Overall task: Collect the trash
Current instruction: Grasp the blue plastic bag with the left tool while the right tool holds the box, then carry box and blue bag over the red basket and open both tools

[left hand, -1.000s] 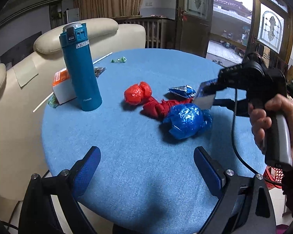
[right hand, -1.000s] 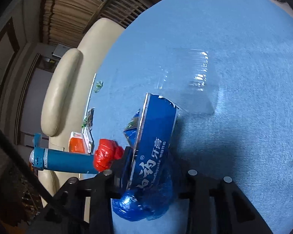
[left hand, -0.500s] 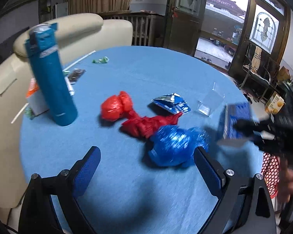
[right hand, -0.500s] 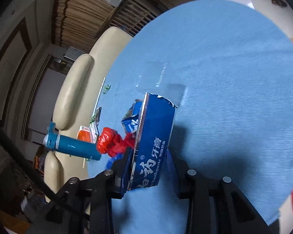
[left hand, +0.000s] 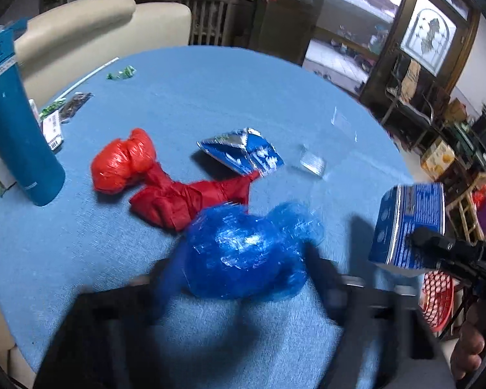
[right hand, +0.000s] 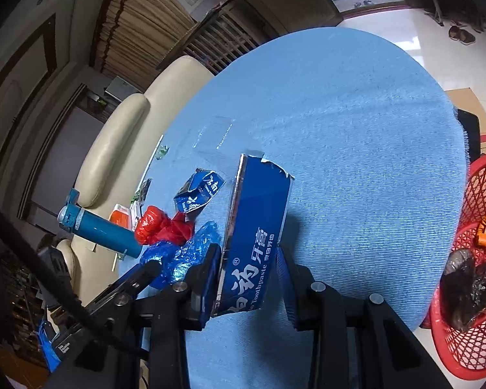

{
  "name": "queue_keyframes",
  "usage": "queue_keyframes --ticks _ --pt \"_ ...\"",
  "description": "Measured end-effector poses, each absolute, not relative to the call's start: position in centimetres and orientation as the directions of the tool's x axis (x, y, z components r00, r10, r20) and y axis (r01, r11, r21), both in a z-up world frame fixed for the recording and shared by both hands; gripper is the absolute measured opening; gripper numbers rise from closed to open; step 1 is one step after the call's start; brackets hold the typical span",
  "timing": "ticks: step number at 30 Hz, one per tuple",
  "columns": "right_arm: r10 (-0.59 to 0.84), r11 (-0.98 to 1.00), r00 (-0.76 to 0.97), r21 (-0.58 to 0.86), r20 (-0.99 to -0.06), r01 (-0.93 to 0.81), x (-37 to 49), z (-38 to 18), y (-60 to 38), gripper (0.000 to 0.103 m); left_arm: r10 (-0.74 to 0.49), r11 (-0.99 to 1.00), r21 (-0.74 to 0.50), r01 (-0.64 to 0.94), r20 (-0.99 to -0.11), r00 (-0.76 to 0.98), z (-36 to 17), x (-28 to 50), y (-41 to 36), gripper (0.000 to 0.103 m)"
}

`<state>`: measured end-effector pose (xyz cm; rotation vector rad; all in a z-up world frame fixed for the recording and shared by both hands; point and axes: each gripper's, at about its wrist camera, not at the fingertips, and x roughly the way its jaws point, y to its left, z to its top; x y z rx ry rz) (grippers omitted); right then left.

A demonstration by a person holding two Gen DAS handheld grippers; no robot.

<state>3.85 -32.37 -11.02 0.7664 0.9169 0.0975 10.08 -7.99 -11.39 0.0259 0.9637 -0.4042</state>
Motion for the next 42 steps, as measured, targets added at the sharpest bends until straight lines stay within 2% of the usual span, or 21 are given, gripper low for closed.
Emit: queue_keyframes --ticks 7,24,28,42 --pt "0.35 0.771 0.642 0.599 -0.682 0.215 3.0 -10.3 -32.4 0.037 -0.362 0.915 -0.192 0.354 -0.777 0.515 -10.3 8.6 -7.9 0.049" --pt "0.188 0.887 0.742 0.435 -0.643 0.152 -2.0 -5.7 -33.4 0.037 -0.342 0.887 0.009 0.462 -0.659 0.67 -3.5 1.2 -11.6 0.049" --pt "0.166 0.91 0.761 0.395 -0.627 0.127 -2.9 -4.8 -32.8 0.037 -0.342 0.877 0.032 0.479 -0.658 0.671 -3.1 0.6 -12.2 0.049" --pt "0.123 0.901 0.782 0.399 -0.611 0.17 -5.4 -4.3 -35.0 0.037 -0.351 0.865 0.048 0.499 -0.654 0.671 -2.7 0.0 -12.7 0.049"
